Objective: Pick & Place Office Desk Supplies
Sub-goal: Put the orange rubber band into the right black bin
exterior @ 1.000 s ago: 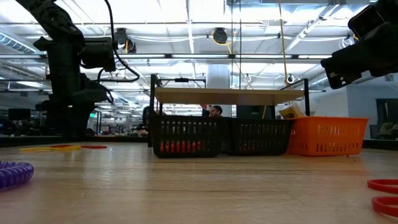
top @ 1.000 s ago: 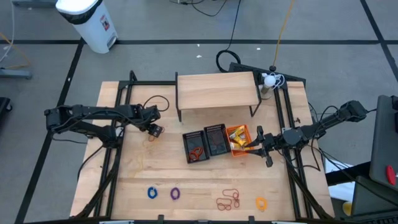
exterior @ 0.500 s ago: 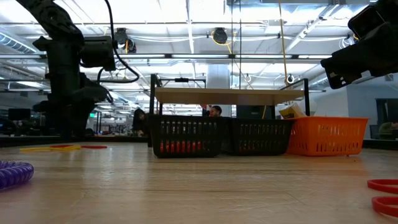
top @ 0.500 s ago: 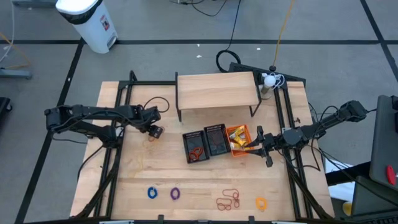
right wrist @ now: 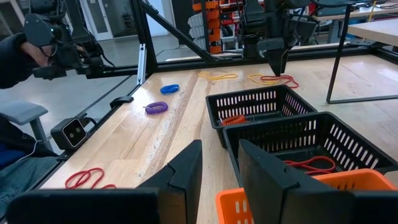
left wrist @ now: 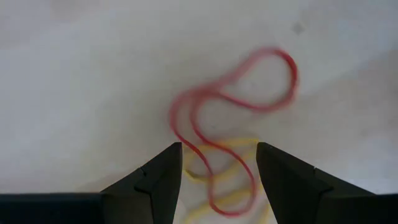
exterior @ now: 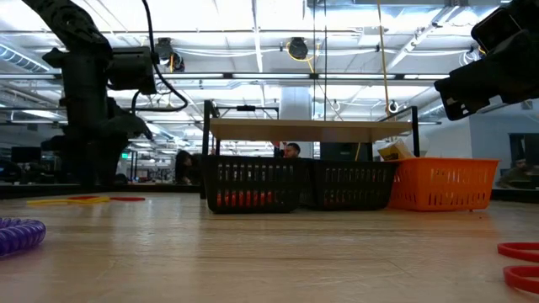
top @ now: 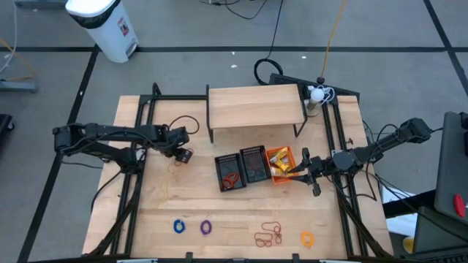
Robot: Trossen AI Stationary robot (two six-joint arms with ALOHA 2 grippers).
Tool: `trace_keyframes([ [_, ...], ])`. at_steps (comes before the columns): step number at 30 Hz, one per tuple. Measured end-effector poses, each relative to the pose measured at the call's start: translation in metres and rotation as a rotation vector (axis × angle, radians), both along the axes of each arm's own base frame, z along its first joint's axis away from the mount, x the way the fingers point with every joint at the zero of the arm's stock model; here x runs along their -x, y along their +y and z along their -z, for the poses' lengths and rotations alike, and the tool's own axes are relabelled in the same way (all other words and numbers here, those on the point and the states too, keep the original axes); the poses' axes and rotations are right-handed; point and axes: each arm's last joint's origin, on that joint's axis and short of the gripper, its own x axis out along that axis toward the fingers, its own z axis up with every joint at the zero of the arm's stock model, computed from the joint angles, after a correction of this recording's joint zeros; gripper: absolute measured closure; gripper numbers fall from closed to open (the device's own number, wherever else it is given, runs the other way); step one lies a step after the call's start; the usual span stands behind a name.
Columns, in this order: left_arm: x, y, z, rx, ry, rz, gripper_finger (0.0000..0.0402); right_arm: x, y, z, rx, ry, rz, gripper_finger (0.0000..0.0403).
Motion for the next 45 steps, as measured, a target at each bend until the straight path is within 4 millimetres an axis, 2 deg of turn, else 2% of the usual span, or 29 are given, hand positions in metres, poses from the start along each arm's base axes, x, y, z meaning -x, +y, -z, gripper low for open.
trace_keyframes([
  [2, 0.000, 0.000, 0.000, -0.023, 0.008, -0.028, 0.0195, 0.000, 0.000, 0.000, 0.000, 0.000, 0.000, 0.0310],
  [4, -0.001, -0.001, 0.001, 0.025, -0.003, -0.032, 0.0195, 0.000, 0.000, 0.000, 0.000, 0.000, 0.000, 0.0310],
  [14, -0.010, 0.000, 0.014, 0.045, 0.030, 0.031, 0.0195, 0.000, 0.000, 0.000, 0.000, 0.000, 0.000, 0.0310],
  [21, -0.010, 0.001, 0.015, 0.068, 0.021, 0.007, 0.0200, 0.000, 0.000, 0.000, 0.000, 0.001, 0.001, 0.0310],
  [24, -0.010, 0.001, 0.015, 0.072, 0.024, 0.008, 0.0235, 0.000, 0.000, 0.000, 0.000, 0.001, 0.001, 0.0310],
  [29, -0.009, 0.001, 0.016, 0.074, 0.033, 0.021, 0.0356, 0.000, 0.000, 0.000, 0.000, 0.001, 0.002, 0.0310],
  [31, -0.009, 0.000, 0.016, 0.091, 0.022, 0.033, 0.0388, 0.000, 0.000, 0.000, 0.001, 0.001, 0.003, 0.0310],
  [38, -0.010, 0.004, 0.007, 0.129, -0.043, 0.050, 0.0397, 0.000, 0.000, 0.000, 0.001, 0.001, 0.004, 0.0310],
  [45, -0.021, 0.006, -0.032, 0.085, -0.198, 0.131, 0.0399, 0.000, 0.000, 0.000, 0.001, 0.001, 0.004, 0.0310],
])
